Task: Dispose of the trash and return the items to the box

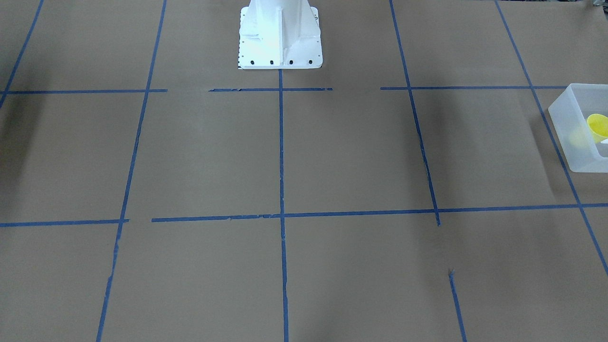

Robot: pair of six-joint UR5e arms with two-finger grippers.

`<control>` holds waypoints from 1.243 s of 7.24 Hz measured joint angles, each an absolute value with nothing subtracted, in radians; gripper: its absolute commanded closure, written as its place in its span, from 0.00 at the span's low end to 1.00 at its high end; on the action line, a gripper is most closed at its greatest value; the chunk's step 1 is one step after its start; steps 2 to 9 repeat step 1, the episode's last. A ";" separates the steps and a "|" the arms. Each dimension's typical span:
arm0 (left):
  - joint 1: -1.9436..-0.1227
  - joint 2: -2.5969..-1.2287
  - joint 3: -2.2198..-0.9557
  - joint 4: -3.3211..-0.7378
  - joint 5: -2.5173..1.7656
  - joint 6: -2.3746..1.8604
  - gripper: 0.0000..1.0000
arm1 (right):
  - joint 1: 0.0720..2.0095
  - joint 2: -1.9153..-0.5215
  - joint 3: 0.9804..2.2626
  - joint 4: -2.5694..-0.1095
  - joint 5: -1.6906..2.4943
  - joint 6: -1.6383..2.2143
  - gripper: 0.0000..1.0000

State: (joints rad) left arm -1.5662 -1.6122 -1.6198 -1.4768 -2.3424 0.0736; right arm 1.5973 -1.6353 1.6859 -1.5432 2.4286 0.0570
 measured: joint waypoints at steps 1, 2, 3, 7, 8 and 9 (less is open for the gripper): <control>-1.566 -1.612 -1.620 -1.476 -2.342 0.074 0.00 | 1.597 -1.635 1.686 -1.543 2.429 0.058 0.00; -1.566 -1.612 -1.620 -1.476 -2.342 0.074 0.00 | 1.597 -1.635 1.686 -1.543 2.429 0.058 0.00; -1.566 -1.612 -1.620 -1.476 -2.342 0.074 0.00 | 1.597 -1.635 1.686 -1.543 2.429 0.058 0.00; -1.566 -1.612 -1.620 -1.476 -2.342 0.074 0.00 | 1.597 -1.635 1.686 -1.543 2.429 0.058 0.00; -1.566 -1.612 -1.620 -1.476 -2.342 0.074 0.00 | 1.597 -1.635 1.686 -1.543 2.429 0.058 0.00; -1.566 -1.612 -1.620 -1.476 -2.342 0.074 0.00 | 1.597 -1.635 1.686 -1.543 2.429 0.058 0.00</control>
